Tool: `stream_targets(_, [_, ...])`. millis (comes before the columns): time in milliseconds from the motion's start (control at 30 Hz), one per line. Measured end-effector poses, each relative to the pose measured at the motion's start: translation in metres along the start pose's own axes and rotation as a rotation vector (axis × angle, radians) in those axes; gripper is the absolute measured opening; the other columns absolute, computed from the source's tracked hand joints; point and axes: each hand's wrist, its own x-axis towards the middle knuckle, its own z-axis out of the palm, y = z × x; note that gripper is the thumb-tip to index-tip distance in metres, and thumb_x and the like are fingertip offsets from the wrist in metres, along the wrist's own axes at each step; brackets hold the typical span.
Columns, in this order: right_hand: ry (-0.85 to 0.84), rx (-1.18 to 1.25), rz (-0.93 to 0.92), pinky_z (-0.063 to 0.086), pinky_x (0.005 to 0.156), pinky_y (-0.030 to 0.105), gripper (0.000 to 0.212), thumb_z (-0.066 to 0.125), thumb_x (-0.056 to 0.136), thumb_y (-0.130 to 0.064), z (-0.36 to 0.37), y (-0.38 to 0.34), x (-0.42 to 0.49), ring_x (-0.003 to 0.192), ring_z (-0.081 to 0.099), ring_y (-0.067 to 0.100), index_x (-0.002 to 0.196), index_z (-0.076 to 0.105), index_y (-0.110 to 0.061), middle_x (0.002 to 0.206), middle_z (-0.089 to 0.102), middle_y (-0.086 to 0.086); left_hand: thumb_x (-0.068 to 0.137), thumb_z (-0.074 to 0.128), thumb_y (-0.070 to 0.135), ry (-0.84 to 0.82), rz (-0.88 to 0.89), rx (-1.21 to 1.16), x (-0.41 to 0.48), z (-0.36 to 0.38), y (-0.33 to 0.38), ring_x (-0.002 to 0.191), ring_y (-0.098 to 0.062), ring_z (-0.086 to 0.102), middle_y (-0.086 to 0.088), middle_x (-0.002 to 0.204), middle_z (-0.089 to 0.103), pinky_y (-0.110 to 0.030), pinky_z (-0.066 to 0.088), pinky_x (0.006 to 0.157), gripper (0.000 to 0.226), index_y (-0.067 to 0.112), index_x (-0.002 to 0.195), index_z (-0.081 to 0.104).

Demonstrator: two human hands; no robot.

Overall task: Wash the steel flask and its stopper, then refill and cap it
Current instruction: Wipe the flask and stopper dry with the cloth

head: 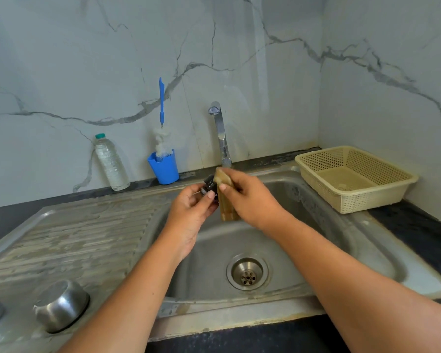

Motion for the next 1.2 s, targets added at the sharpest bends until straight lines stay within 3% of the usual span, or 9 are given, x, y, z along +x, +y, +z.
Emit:
stream_targets(133, [-0.041,0.005,-0.001,0.040,0.098,0.013,0.042,0.055,0.106,-0.026,-0.004,-0.003,-0.002,0.127,0.052,0.001,0.148,0.054,-0.029,0.141,0.061,-0.011,0.100,0.061,0.000,-0.061,0.045,0.098,-0.002,-0.002,0.000,0.117,-0.022,0.071,-0.011,0.122,0.075,-0.034,0.058,0.100,0.032,0.004,0.132,0.061])
stream_targets(267, [-0.025,0.088,0.050,0.055,0.098,0.037,0.025,0.056,0.105,-0.032,-0.007,0.002,0.001,0.107,0.068,0.013,0.123,0.071,-0.024,0.110,0.073,-0.007,0.098,0.063,-0.003,-0.088,0.085,0.229,-0.002,-0.004,-0.001,0.119,-0.029,0.069,-0.013,0.121,0.075,-0.044,0.055,0.105,0.032,0.004,0.128,0.062])
stream_targets(333, [-0.002,0.188,0.107,0.058,0.092,0.037,0.022,0.058,0.104,-0.029,-0.009,0.003,0.003,0.096,0.070,0.017,0.113,0.074,-0.016,0.099,0.074,0.000,0.095,0.068,-0.003,-0.084,0.121,0.312,-0.004,-0.003,-0.002,0.116,-0.025,0.070,-0.008,0.117,0.076,-0.043,0.054,0.106,0.031,0.009,0.124,0.064])
stream_targets(567, [0.045,0.570,0.431,0.057,0.097,0.047,0.029,0.056,0.105,-0.027,-0.012,0.003,0.006,0.093,0.070,0.028,0.114,0.072,-0.005,0.113,0.073,0.024,0.091,0.076,0.005,-0.099,0.239,0.486,-0.008,0.003,-0.001,0.107,-0.007,0.070,0.005,0.112,0.075,-0.025,0.053,0.098,0.036,0.031,0.113,0.067])
stream_targets(633, [0.053,0.672,0.512,0.060,0.090,0.045,0.033,0.054,0.106,-0.027,-0.011,0.002,0.006,0.093,0.071,0.030,0.120,0.068,0.000,0.114,0.072,0.026,0.091,0.076,0.006,-0.099,0.242,0.492,-0.008,0.002,-0.002,0.110,-0.006,0.069,0.005,0.115,0.075,-0.026,0.052,0.100,0.036,0.032,0.114,0.067])
stream_targets(767, [0.043,0.806,0.602,0.061,0.065,0.032,0.038,0.054,0.106,-0.031,-0.007,0.002,0.004,0.074,0.071,0.023,0.120,0.069,0.001,0.091,0.073,0.016,0.091,0.076,0.005,-0.080,0.241,0.460,-0.006,0.002,-0.001,0.112,-0.007,0.069,0.002,0.118,0.074,-0.026,0.053,0.101,0.037,0.024,0.120,0.066])
stream_targets(900, [0.056,0.771,0.551,0.059,0.077,0.042,0.034,0.052,0.107,-0.025,-0.001,0.006,0.006,0.080,0.070,0.026,0.126,0.064,0.001,0.099,0.072,0.020,0.092,0.076,0.007,0.001,0.232,0.455,-0.001,0.000,-0.002,0.109,-0.008,0.069,0.001,0.117,0.073,-0.027,0.054,0.100,0.034,0.020,0.120,0.064])
stream_targets(1033, [0.063,0.613,0.411,0.056,0.099,0.050,0.020,0.054,0.106,-0.015,0.009,0.006,0.002,0.095,0.070,0.028,0.112,0.069,-0.003,0.108,0.074,0.019,0.091,0.078,0.011,0.096,0.225,0.455,0.004,-0.002,-0.004,0.106,-0.015,0.070,-0.003,0.113,0.073,-0.033,0.056,0.099,0.031,0.016,0.119,0.063])
stream_targets(1200, [0.113,0.274,0.190,0.057,0.099,0.041,0.023,0.059,0.103,-0.017,0.013,0.003,0.000,0.104,0.072,0.015,0.121,0.074,-0.020,0.106,0.078,-0.001,0.093,0.077,0.012,0.097,0.203,0.432,0.004,0.000,-0.007,0.104,-0.019,0.072,-0.004,0.108,0.075,-0.040,0.058,0.098,0.024,0.021,0.108,0.061])
